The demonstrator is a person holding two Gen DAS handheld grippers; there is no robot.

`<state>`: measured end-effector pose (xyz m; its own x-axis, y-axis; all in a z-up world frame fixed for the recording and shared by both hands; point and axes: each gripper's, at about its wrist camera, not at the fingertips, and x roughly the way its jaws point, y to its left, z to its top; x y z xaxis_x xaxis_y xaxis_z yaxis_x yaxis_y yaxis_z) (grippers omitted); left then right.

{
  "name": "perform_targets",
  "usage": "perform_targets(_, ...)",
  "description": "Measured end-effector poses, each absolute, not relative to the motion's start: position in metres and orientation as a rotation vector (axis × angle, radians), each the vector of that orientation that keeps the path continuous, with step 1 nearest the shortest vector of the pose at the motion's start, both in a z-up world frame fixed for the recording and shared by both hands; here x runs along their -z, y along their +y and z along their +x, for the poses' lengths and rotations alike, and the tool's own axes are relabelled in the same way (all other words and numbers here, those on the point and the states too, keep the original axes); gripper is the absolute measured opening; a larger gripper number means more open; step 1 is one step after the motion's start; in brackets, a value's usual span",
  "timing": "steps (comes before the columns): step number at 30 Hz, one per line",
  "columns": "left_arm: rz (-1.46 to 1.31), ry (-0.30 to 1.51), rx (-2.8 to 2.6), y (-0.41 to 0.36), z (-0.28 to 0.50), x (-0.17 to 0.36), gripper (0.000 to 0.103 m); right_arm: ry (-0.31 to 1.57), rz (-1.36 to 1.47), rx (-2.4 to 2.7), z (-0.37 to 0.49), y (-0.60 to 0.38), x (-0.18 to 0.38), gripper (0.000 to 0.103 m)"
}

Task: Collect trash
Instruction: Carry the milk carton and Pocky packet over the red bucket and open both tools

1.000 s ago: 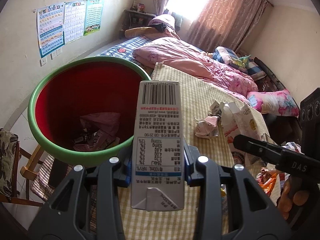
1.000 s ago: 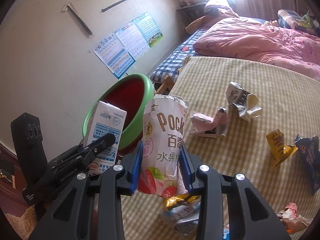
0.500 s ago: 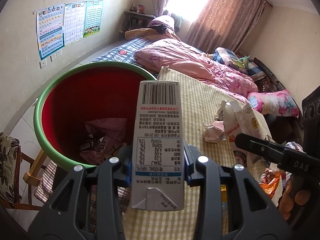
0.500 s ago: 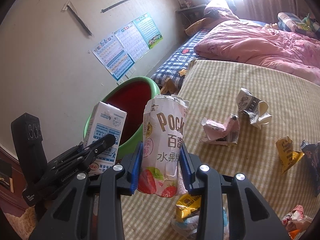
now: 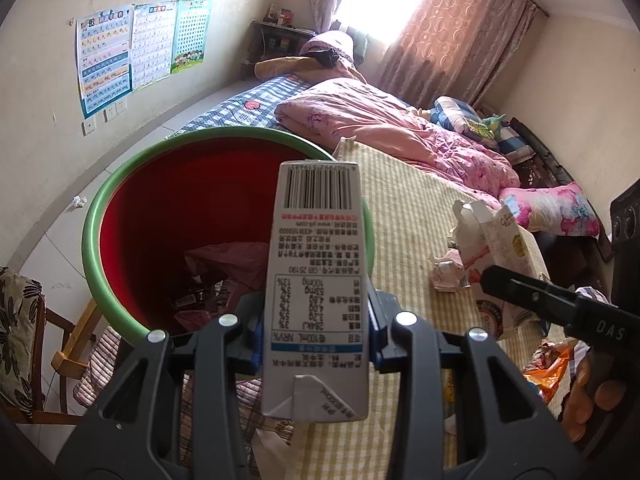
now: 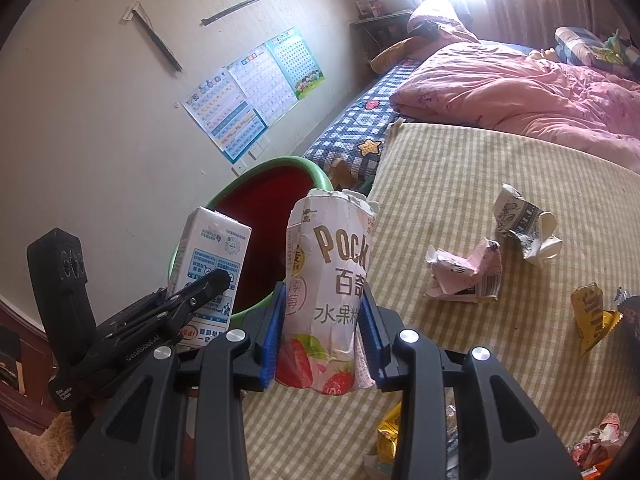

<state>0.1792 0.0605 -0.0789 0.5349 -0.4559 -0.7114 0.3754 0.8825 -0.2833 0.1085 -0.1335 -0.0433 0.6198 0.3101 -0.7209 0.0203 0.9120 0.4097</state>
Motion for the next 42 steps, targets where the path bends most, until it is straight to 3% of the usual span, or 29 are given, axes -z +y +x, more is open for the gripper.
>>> perform_targets(42, -0.12, 0.854, 0.465, 0.099, 0.206, 0.084, 0.036, 0.811, 0.366, -0.224, 0.182, -0.067, 0.024, 0.035)
